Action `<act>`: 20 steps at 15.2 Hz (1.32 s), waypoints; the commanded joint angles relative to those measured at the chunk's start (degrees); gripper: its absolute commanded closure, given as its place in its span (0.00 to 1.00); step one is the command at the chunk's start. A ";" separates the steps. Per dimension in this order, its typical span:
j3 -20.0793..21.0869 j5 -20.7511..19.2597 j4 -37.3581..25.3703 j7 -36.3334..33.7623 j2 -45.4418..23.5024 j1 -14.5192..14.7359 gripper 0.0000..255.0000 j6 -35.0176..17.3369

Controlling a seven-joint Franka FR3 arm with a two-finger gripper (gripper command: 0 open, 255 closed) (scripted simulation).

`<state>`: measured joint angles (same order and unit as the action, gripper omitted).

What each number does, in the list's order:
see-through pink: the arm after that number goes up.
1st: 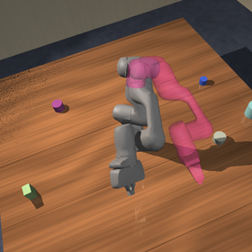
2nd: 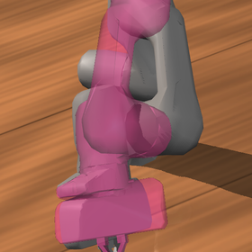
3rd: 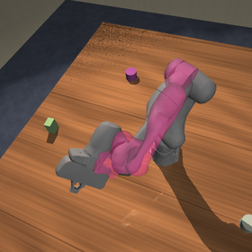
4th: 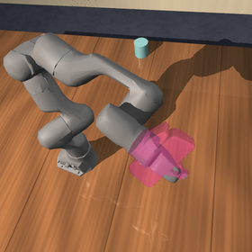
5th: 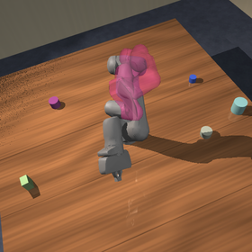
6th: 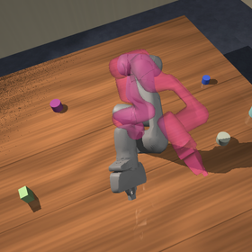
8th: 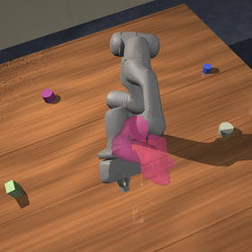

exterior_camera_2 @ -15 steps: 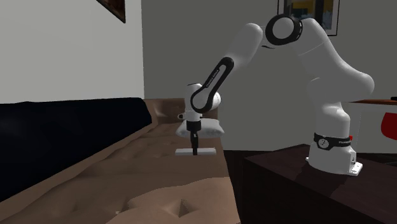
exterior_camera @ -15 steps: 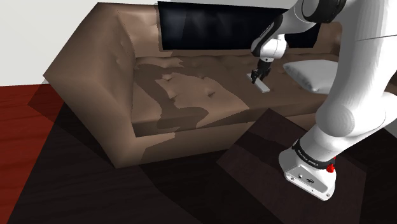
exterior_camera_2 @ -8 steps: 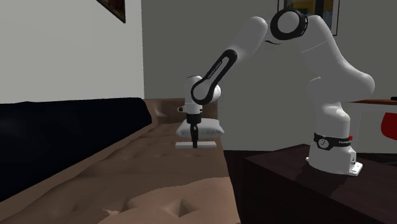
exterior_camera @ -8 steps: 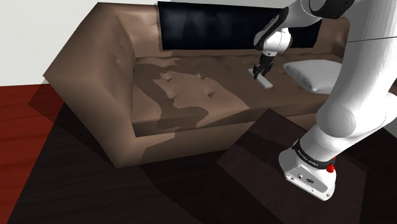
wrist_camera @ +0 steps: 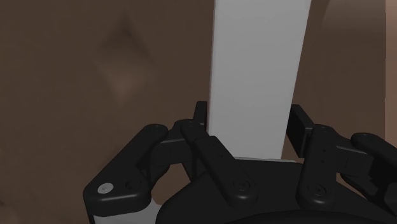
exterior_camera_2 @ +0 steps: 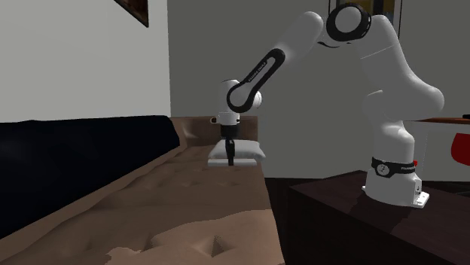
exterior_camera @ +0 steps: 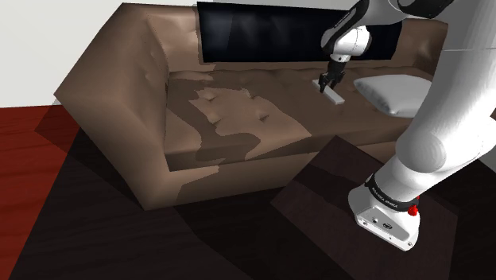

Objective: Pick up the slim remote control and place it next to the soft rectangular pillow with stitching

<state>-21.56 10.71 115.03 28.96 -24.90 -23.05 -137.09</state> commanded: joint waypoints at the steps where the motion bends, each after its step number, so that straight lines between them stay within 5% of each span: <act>1: -0.44 -0.67 -0.09 -0.35 1.31 0.28 1.00 1.33; 16: -2.31 -4.50 -2.54 -2.66 8.33 1.72 1.00 10.28; 20: -3.59 -3.19 -5.11 3.01 6.31 -2.23 1.00 11.07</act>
<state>-24.81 7.15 110.68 30.35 -18.04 -24.18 -126.27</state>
